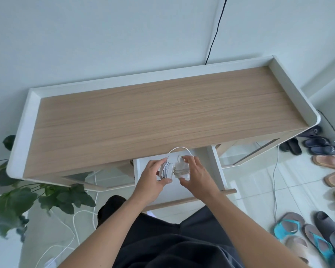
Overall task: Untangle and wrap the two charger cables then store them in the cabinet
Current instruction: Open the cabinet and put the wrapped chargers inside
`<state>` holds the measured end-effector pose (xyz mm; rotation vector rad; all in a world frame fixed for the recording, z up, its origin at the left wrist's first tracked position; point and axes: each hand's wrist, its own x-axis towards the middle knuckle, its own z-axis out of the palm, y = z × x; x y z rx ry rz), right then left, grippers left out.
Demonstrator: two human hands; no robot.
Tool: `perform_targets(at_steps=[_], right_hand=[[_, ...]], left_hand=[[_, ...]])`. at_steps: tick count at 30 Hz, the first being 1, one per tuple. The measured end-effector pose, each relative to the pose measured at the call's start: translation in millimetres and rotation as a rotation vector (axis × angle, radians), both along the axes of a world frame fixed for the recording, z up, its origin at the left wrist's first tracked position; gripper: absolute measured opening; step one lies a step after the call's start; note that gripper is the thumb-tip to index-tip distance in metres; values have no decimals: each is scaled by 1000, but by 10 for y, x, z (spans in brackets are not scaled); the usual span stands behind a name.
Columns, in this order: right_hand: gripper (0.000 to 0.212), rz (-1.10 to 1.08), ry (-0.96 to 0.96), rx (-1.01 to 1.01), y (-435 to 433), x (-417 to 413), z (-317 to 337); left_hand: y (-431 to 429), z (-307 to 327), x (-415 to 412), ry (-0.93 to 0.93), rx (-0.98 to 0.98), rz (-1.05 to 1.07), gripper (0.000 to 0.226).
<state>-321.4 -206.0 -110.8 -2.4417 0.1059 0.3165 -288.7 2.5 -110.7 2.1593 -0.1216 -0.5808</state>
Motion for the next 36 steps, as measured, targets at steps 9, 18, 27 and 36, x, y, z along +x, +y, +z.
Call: perform_targets(at_steps=[9,18,27,36], right_hand=[[73,49,148,-45,143,125,-368],[74,14,260,-93,217,444,-779],[71,-1,278,-112,238,639,-947],[89,23,300,-117,186,568,-811]], left_hand=[[61,-346,31,93,91,46,64],[15,-767,340,90,160,39,59],[-12,-948,475,4,213,29,71],[31,-829,408,-3,208,-43,89]])
